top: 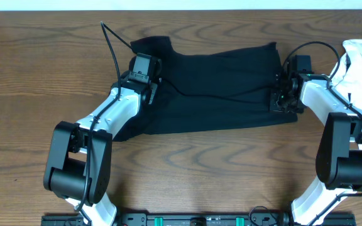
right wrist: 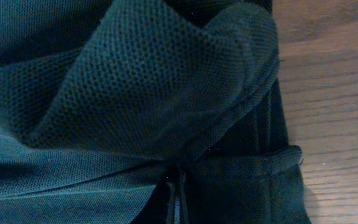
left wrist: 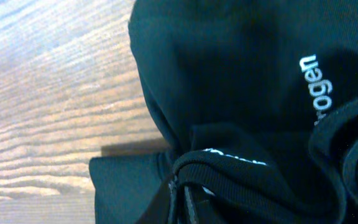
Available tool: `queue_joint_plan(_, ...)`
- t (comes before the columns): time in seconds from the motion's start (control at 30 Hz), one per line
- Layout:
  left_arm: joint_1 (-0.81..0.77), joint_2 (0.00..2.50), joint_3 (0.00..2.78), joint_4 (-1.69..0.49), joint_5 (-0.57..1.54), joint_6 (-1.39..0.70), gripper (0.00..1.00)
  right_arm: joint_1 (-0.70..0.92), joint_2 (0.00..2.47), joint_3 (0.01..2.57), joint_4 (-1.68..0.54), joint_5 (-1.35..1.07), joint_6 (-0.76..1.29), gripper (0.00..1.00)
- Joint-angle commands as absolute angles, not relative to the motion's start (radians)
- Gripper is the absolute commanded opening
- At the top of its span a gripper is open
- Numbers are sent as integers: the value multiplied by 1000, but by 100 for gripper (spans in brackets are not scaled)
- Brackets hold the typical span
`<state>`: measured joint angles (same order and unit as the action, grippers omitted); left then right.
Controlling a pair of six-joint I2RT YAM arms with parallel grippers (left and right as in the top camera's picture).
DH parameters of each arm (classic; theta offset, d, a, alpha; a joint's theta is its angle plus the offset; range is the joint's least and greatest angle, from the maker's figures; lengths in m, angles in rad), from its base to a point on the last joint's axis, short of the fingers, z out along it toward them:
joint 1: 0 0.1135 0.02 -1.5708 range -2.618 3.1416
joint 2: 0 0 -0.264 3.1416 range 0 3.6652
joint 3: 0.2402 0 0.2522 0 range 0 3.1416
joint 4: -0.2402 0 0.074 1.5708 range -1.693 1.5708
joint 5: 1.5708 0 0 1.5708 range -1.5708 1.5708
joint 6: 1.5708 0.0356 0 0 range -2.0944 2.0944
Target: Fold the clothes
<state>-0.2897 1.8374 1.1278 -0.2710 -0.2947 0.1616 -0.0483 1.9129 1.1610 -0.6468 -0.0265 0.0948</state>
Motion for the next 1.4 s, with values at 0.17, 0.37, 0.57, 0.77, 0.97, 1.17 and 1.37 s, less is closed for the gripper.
queue_joint_plan(0.17,-286,1843,1122,-207,-308,133,8,-72,1949,1130,-636,18,100,3)
queue_joint_plan(0.37,-286,1854,1122,-176,-307,118,9,-72,1949,1130,-635,18,100,3)
queue_joint_plan(0.57,-286,1891,1122,-151,-297,91,10,-72,1949,1130,-636,18,100,3)
queue_joint_plan(0.77,-286,1908,1122,-99,-297,59,11,-72,1949,1130,-635,18,100,3)
queue_joint_plan(0.97,-286,1908,1124,-39,-297,28,11,-72,1949,1130,-634,19,100,3)
queue_joint_plan(1.17,-283,1908,1124,1,-295,-29,12,-72,1949,1130,-628,18,100,4)
queue_joint_plan(1.37,-267,1908,1124,58,-150,-106,15,-72,1949,1130,-628,19,100,4)
